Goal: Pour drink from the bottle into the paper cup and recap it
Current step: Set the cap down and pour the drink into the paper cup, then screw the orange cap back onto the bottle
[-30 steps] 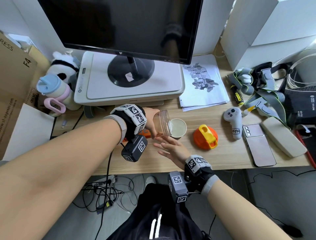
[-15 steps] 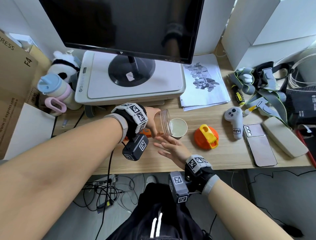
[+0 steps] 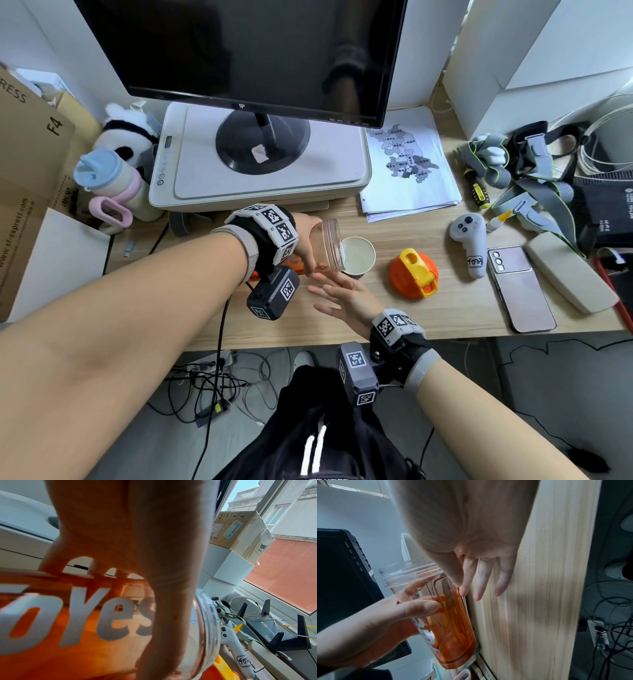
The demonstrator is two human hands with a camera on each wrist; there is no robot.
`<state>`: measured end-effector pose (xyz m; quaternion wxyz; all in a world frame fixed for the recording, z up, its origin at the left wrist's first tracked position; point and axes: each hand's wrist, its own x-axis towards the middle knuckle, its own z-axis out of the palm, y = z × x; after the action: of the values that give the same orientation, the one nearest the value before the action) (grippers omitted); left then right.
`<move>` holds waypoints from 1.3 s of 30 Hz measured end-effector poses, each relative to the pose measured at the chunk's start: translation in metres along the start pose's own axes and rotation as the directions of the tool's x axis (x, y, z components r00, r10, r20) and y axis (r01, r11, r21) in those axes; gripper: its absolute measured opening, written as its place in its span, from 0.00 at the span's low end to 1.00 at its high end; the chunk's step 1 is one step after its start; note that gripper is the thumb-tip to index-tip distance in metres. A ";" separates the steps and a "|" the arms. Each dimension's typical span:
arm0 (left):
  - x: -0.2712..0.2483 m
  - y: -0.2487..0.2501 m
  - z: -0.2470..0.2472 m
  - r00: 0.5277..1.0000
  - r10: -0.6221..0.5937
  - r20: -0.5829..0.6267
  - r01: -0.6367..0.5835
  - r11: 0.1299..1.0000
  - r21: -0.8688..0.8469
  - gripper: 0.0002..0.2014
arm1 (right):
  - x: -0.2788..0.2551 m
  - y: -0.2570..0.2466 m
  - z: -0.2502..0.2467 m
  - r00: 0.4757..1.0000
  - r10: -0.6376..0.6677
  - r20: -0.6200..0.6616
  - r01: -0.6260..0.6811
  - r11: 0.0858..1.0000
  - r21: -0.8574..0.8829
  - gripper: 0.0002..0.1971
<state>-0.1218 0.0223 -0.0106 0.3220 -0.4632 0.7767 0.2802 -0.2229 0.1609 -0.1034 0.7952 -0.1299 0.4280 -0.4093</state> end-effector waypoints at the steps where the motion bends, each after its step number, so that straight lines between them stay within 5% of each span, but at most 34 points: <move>1: 0.001 0.000 0.000 1.000 0.001 0.003 -0.001 1.000 -0.001 0.45 | 0.000 0.000 0.000 1.000 0.000 -0.001 0.000 1.000 0.003 0.21; 13: 0.001 -0.010 0.008 0.997 0.058 -0.057 -0.067 0.983 -0.172 0.44 | -0.006 -0.004 -0.001 0.999 -0.019 -0.037 0.016 0.996 -0.088 0.25; 18: 0.001 -0.019 0.020 0.975 0.129 -0.178 -0.187 0.912 -0.366 0.56 | -0.012 -0.008 -0.005 0.997 -0.056 -0.052 0.046 0.984 -0.175 0.29; 23: -0.001 -0.033 0.029 0.937 0.119 -0.327 -0.289 0.792 -0.539 0.49 | -0.032 -0.032 0.001 0.982 -0.185 -0.033 0.132 0.806 -0.577 0.20; 25: -0.002 -0.037 0.031 0.918 0.108 -0.382 -0.338 0.719 -0.608 0.47 | -0.038 -0.048 -0.003 0.926 -0.368 -0.089 0.221 0.716 -0.662 0.14; 28: 0.001 -0.041 0.035 0.910 0.050 -0.411 -0.348 0.630 -0.694 0.43 | -0.037 -0.069 -0.022 0.731 -0.590 -0.343 0.257 0.704 -0.662 0.13; 30: 0.004 -0.043 0.040 0.901 -0.010 -0.433 -0.345 0.589 -0.731 0.44 | -0.032 -0.076 -0.041 0.581 -0.669 -0.463 0.109 0.627 -0.771 0.09; 32: 0.006 -0.046 0.047 0.890 -0.077 -0.449 -0.335 0.555 -0.761 0.48 | -0.025 -0.076 -0.059 0.521 -0.685 -0.509 -0.069 0.561 -0.825 0.12; 36: 0.011 -0.053 0.060 0.870 -0.203 -0.450 -0.320 0.464 -0.826 0.45 | -0.015 -0.067 -0.078 0.638 -0.558 -0.530 -0.357 0.395 -0.847 0.33; 39: 0.010 -0.056 0.067 0.871 -0.214 -0.443 -0.339 0.390 -0.856 0.44 | -0.010 -0.061 -0.087 0.699 -0.465 -0.543 -0.451 0.303 -0.840 0.41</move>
<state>-0.0592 0.0429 -0.0685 -0.2054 -0.5854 0.5622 0.5468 -0.3273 0.1423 -0.1163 0.3183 -0.4048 0.8523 -0.0911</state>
